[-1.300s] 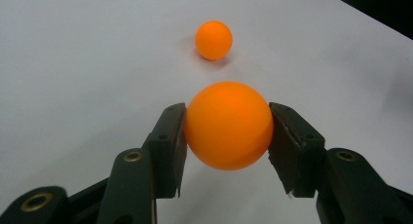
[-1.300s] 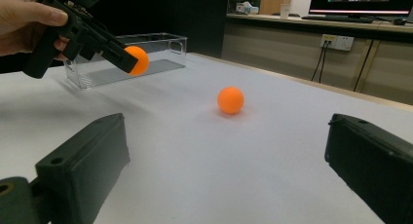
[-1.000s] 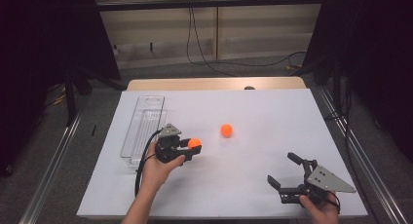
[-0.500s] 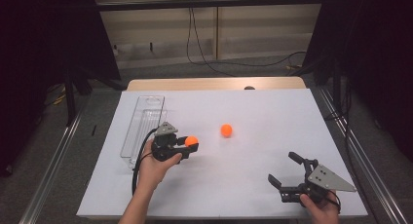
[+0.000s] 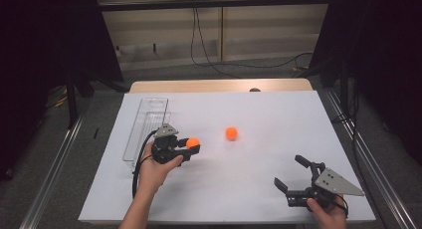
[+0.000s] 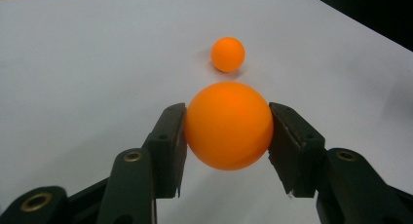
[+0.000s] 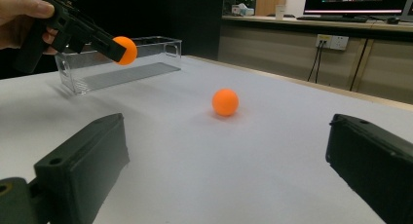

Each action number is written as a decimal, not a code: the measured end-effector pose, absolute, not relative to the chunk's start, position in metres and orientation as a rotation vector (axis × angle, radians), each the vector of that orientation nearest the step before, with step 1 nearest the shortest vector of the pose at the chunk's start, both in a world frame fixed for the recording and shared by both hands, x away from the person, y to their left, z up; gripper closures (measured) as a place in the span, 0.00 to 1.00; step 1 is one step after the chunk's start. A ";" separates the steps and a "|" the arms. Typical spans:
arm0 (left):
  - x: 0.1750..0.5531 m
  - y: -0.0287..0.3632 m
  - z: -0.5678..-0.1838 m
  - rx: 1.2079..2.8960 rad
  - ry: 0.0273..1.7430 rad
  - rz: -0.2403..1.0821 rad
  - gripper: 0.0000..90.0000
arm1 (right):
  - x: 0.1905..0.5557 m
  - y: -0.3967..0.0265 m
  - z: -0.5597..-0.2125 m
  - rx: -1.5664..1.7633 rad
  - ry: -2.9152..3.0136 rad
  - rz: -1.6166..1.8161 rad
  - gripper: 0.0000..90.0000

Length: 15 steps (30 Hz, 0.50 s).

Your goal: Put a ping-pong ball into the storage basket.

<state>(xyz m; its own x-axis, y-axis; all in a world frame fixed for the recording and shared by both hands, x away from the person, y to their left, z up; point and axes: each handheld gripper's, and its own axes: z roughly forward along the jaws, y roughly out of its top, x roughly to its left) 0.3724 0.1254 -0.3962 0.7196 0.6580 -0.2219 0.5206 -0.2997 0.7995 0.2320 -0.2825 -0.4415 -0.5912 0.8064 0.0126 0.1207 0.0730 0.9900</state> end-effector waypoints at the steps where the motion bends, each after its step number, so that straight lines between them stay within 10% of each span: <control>1: 0.372 0.126 -0.396 1.971 0.905 0.180 0.56 | 0.232 -0.282 -0.441 0.915 1.792 1.561 0.01; 15: 0.374 0.133 -0.392 1.959 0.918 0.196 0.56 | 0.231 -0.283 -0.441 0.913 1.793 1.563 0.01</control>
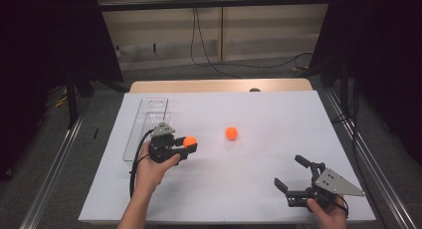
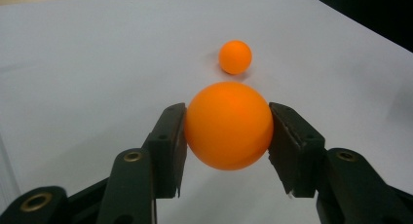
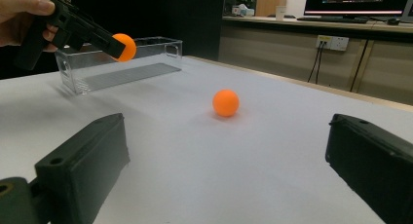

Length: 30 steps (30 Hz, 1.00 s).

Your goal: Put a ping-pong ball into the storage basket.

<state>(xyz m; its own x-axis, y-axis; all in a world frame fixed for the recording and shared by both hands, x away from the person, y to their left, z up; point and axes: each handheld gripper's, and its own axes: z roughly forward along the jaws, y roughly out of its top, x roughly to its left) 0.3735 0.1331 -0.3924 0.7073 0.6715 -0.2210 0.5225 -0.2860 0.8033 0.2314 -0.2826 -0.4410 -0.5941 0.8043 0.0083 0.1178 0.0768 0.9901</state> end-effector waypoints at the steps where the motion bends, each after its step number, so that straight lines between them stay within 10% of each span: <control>1: 0.374 0.134 -0.392 1.956 0.921 0.194 0.56 | 0.231 -0.283 -0.441 0.913 1.793 1.564 0.01; 30: 0.376 0.147 -0.388 1.950 0.961 0.250 0.56 | 0.231 -0.283 -0.441 0.907 1.793 1.559 0.01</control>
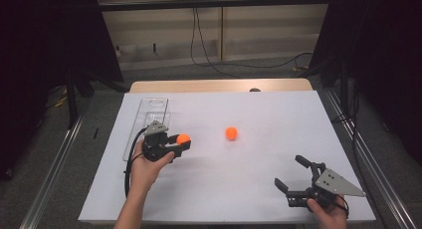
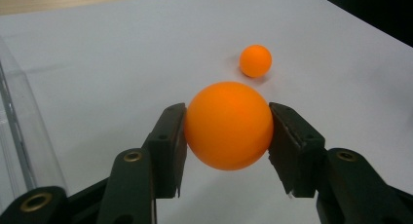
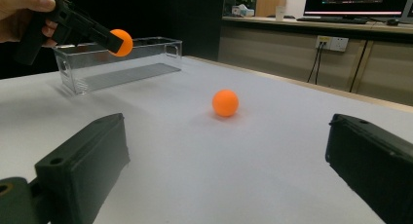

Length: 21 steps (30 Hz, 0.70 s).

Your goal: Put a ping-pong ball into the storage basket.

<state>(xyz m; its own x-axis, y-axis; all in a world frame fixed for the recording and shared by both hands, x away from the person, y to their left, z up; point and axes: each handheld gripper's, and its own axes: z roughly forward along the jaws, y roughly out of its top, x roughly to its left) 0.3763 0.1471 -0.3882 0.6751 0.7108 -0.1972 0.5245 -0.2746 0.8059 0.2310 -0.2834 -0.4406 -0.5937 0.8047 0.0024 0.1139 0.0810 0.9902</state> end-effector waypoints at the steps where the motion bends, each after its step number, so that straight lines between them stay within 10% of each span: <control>1: 0.376 0.148 -0.388 1.953 0.961 0.253 0.56 | 0.231 -0.283 -0.441 0.908 1.790 1.561 0.01; 21: 0.376 0.155 -0.383 1.942 0.978 0.277 0.57 | 0.231 -0.283 -0.441 0.905 1.796 1.560 0.01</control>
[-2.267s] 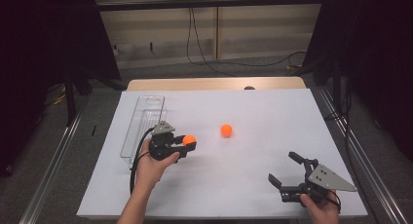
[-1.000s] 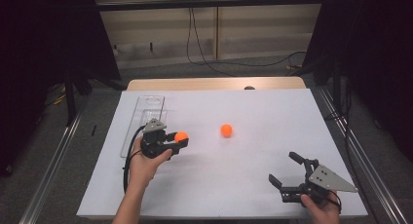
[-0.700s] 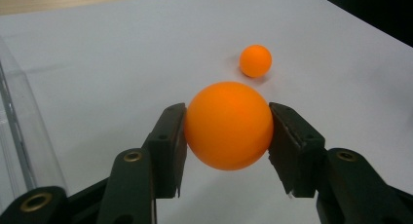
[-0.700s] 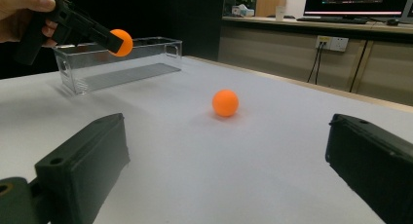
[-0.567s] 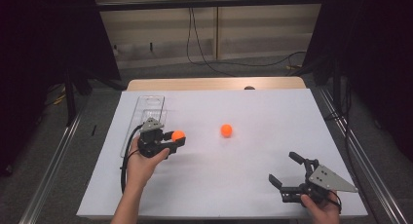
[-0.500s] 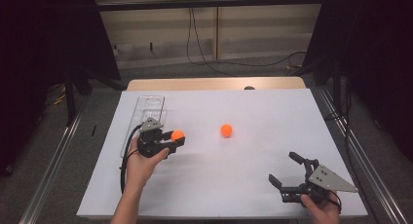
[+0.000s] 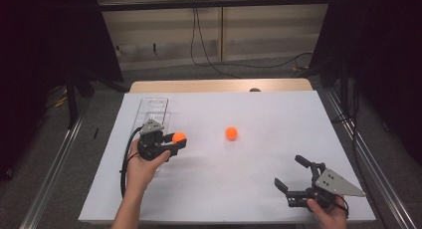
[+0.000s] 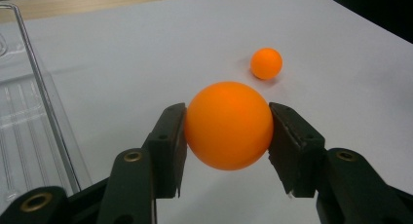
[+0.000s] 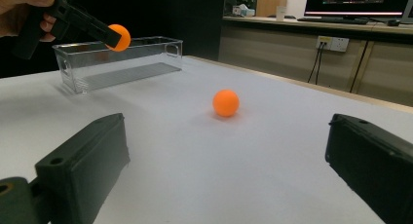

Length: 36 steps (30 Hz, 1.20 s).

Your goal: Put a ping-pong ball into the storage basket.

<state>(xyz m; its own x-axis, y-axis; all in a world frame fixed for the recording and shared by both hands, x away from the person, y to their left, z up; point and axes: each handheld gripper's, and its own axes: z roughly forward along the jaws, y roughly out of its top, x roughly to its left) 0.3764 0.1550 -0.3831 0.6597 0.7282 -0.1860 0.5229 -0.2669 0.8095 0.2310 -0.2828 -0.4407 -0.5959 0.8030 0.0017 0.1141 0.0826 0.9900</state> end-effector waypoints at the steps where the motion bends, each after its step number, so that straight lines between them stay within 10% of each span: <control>1: 0.376 0.155 -0.383 1.943 0.979 0.277 0.56 | 0.231 -0.283 -0.441 0.905 1.796 1.559 0.01; 36: 0.377 0.168 -0.377 1.929 1.003 0.312 0.56 | 0.231 -0.283 -0.441 0.905 1.795 1.562 0.01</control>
